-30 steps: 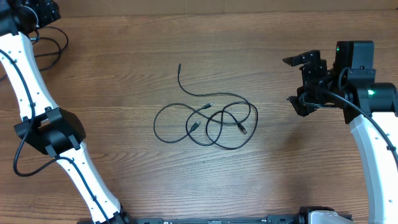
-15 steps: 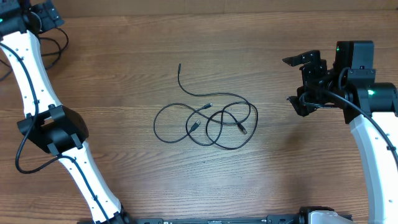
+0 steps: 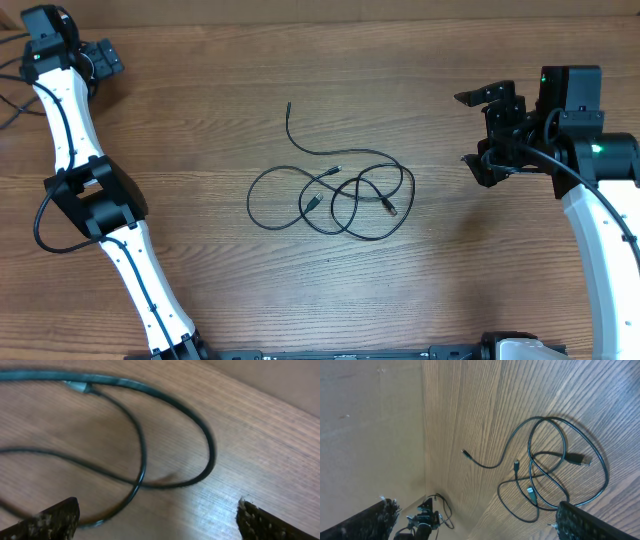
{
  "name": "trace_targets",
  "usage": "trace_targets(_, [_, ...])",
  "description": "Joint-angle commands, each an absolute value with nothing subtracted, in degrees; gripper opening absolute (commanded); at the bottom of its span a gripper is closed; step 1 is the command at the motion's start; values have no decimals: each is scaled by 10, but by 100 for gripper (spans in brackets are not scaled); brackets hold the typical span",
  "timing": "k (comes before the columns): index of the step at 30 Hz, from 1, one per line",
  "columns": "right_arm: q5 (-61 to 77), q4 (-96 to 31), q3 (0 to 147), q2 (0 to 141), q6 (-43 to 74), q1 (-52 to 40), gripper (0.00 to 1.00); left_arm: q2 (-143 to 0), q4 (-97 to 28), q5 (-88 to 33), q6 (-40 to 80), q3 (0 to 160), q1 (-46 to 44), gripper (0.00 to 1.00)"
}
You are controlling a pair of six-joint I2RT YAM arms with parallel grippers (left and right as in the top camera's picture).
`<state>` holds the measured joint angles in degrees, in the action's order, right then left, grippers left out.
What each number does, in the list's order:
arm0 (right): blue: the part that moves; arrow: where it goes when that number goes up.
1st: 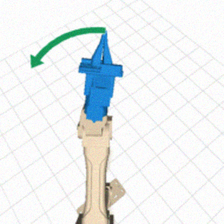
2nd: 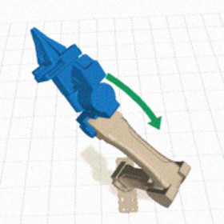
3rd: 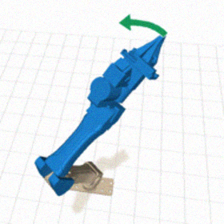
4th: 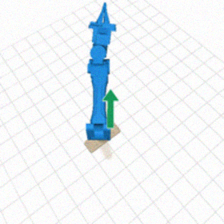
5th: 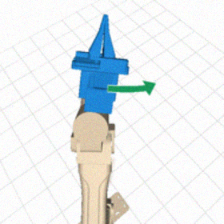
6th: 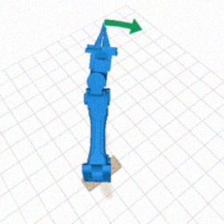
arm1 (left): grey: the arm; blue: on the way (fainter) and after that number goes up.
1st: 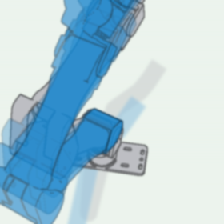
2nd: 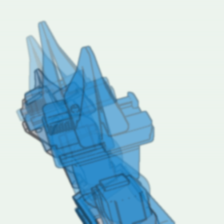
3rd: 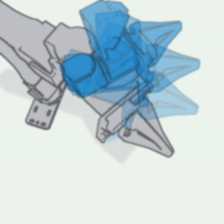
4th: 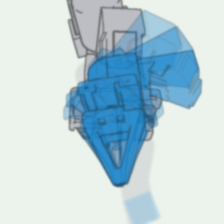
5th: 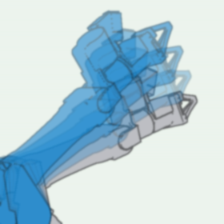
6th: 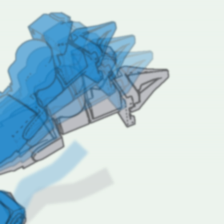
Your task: Untangle cables
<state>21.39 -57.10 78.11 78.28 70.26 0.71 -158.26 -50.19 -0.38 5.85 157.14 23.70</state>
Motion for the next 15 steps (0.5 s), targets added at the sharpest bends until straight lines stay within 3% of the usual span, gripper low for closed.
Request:
trace_targets(1, [206, -571, 788, 783, 698, 8, 100, -1596, -475, -58, 18, 1576, 236, 100])
trace_targets(6, [206, -571, 788, 783, 698, 8, 100, -1621, -451, -63, 17, 1576, 232, 99])
trace_targets(9, [206, -571, 788, 783, 698, 8, 100, -1637, -441, -88, 17, 1576, 231, 91])
trace_targets(12, [206, -571, 788, 783, 698, 8, 100, -1649, -434, -113, 17, 1576, 230, 91])
trace_targets(14, [206, -571, 788, 783, 698, 8, 100, -1657, -427, -115, 17, 1576, 228, 79])
trace_targets(15, [206, -571, 788, 783, 698, 8, 100, -1658, -424, -114, 16, 1576, 227, 63])
